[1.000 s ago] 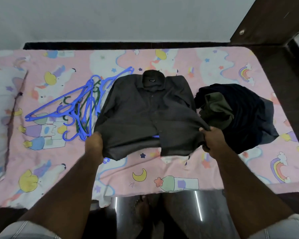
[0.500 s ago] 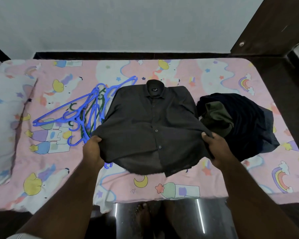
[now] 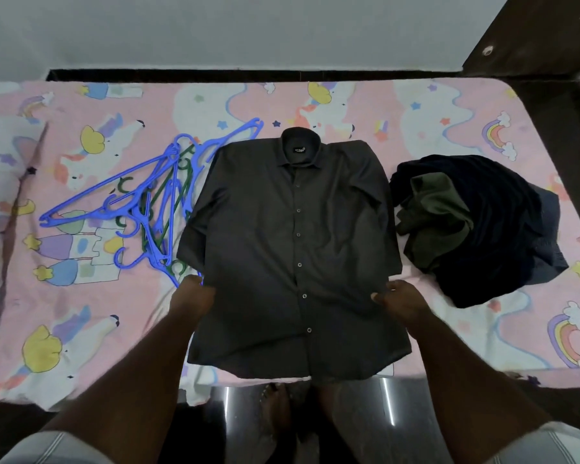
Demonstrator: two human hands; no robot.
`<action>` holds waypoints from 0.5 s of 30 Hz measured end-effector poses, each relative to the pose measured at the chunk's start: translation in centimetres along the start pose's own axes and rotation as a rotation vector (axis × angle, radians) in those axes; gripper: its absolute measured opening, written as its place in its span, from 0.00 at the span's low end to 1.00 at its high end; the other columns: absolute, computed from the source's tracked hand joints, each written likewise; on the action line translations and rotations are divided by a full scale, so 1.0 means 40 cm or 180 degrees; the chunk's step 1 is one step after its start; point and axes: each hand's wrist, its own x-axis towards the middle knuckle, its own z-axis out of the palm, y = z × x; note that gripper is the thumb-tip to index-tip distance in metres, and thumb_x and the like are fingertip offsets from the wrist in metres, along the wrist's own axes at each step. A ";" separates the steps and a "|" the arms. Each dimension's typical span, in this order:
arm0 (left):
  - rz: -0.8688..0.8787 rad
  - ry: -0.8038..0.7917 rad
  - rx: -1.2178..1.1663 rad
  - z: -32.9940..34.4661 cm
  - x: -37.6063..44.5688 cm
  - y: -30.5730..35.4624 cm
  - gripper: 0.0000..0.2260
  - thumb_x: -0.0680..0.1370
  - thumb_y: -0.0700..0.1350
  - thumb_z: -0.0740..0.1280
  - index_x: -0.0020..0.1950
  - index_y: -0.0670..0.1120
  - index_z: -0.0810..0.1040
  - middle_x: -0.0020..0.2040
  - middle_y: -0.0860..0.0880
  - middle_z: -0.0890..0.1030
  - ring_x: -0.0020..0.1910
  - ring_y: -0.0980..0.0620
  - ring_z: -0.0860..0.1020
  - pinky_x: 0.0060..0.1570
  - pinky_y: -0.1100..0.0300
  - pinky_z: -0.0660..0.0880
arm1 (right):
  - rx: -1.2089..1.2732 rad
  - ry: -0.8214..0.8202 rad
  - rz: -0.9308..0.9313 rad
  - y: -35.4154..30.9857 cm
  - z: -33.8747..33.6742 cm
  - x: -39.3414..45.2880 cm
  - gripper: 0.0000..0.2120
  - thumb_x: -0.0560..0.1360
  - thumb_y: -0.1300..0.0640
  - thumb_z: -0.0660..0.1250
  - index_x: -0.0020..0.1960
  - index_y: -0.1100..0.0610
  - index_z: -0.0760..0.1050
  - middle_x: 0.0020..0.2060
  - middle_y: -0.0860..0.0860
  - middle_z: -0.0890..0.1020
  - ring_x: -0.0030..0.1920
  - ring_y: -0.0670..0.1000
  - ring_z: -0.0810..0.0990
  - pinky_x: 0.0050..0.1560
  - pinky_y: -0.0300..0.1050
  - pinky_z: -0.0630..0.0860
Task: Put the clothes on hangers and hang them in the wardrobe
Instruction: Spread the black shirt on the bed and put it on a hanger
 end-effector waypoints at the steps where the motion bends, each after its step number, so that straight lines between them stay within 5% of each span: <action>1: 0.0101 -0.0040 0.0205 0.014 0.015 0.001 0.17 0.69 0.49 0.69 0.52 0.39 0.73 0.52 0.33 0.81 0.53 0.33 0.80 0.54 0.49 0.75 | -0.0079 -0.0046 -0.0039 0.004 0.014 0.021 0.17 0.67 0.46 0.73 0.48 0.57 0.83 0.49 0.55 0.85 0.53 0.58 0.83 0.54 0.49 0.76; 5: 0.0794 0.0155 0.1230 0.090 0.007 0.023 0.24 0.76 0.46 0.70 0.71 0.45 0.72 0.66 0.39 0.75 0.66 0.36 0.74 0.63 0.44 0.72 | -0.0229 0.0092 0.0108 0.024 0.093 0.085 0.26 0.71 0.53 0.77 0.66 0.60 0.75 0.61 0.58 0.80 0.63 0.60 0.78 0.58 0.46 0.70; 9: 0.1311 -0.0186 0.1783 0.214 -0.018 0.055 0.25 0.78 0.51 0.69 0.75 0.52 0.69 0.72 0.45 0.70 0.70 0.41 0.70 0.67 0.44 0.71 | -0.0559 0.0016 0.0133 0.040 0.159 0.120 0.36 0.72 0.53 0.77 0.73 0.62 0.66 0.68 0.61 0.75 0.68 0.61 0.73 0.66 0.48 0.69; 15: 0.0925 -0.0881 0.1901 0.303 0.011 0.051 0.33 0.78 0.57 0.68 0.80 0.56 0.59 0.77 0.45 0.63 0.73 0.40 0.66 0.69 0.42 0.68 | -0.0945 -0.0041 -0.0108 0.046 0.187 0.163 0.22 0.76 0.53 0.71 0.67 0.57 0.74 0.64 0.58 0.79 0.65 0.61 0.76 0.63 0.47 0.71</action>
